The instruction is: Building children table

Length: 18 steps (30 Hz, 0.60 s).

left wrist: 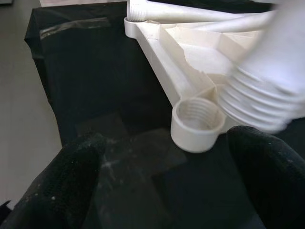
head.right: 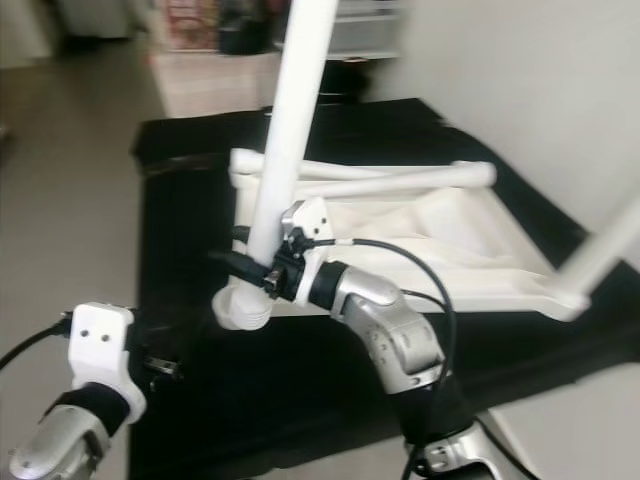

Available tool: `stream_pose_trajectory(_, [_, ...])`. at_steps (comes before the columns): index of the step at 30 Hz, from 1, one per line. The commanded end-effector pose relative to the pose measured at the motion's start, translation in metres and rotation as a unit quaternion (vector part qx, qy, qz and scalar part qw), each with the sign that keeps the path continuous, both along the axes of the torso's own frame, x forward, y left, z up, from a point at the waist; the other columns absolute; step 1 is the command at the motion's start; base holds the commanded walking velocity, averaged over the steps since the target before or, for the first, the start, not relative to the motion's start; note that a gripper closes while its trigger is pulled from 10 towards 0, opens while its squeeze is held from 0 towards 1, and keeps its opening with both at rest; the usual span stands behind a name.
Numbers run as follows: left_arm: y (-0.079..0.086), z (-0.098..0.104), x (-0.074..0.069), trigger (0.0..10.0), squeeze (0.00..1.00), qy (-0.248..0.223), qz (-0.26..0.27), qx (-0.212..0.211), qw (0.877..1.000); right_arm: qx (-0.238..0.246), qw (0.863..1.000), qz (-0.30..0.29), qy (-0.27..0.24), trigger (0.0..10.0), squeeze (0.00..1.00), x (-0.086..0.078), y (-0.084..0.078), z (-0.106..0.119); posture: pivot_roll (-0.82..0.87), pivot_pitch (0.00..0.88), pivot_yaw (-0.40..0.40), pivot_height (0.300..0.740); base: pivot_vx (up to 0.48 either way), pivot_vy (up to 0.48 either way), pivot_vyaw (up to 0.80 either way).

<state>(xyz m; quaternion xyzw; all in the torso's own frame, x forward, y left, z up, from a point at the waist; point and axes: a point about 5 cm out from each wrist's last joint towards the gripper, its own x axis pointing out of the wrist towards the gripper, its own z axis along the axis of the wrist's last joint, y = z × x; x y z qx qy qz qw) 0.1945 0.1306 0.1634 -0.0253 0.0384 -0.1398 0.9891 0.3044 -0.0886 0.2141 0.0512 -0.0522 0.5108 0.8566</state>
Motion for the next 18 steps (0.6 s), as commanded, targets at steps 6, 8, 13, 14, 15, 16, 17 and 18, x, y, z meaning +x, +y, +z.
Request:
stream_pose_trajectory(6, [-0.0070,-0.0022,0.0068,10.0,0.00,0.004,-0.057,0.010,0.998,0.013,1.000,0.008,-0.025,10.0,0.00,0.0024,0.0067,0.0123,0.00,0.094,-0.007,0.740,0.000,0.000,0.80])
stream_pose_trajectory(8, [-0.0069,-0.0023,0.0058,10.0,0.00,0.002,-0.059,0.014,0.998,0.014,1.000,0.006,-0.026,10.0,0.00,0.0030,0.0075,0.0130,0.01,0.094,-0.005,0.740,0.000,0.000,0.80])
stream_pose_trajectory(13, [-0.0075,-0.0014,0.0045,10.0,0.00,-0.002,-0.069,0.027,0.997,0.021,1.000,-0.001,-0.023,10.0,0.00,0.0047,0.0089,0.0133,0.01,0.095,-0.006,0.740,0.000,0.000,0.65])
stream_pose_trajectory(14, [-0.0076,-0.0014,0.0041,10.0,0.00,-0.002,-0.072,0.029,0.997,0.023,0.999,-0.003,-0.023,10.0,0.00,0.0054,0.0094,0.0140,0.02,0.094,-0.002,0.740,0.000,0.000,0.00])
stream_pose_trajectory(15, [-0.0077,-0.0015,0.0041,10.0,0.00,-0.001,-0.077,0.031,0.997,0.025,0.999,-0.005,-0.024,10.0,0.00,0.0062,0.0095,0.0149,0.02,0.094,-0.002,0.740,0.000,0.000,0.00])
stream_pose_trajectory(16, [-0.0081,-0.0017,0.0035,10.0,0.00,0.001,-0.084,0.035,0.996,0.026,0.999,-0.004,-0.026,10.0,0.00,0.0067,0.0096,0.0157,0.02,0.094,0.000,0.740,0.000,0.000,0.00])
stream_pose_trajectory(17, [-0.0081,-0.0017,0.0035,10.0,0.00,0.001,-0.084,0.035,0.996,0.026,0.999,-0.004,-0.026,10.0,0.00,0.0067,0.0096,0.0157,0.02,0.094,0.000,0.740,0.000,0.000,0.00])
stream_pose_trajectory(18, [-0.0081,-0.0017,0.0035,10.0,0.00,0.001,-0.084,0.035,0.996,0.026,0.999,-0.004,-0.026,10.0,0.00,0.0067,0.0096,0.0157,0.02,0.094,0.000,0.740,0.000,0.000,0.00])
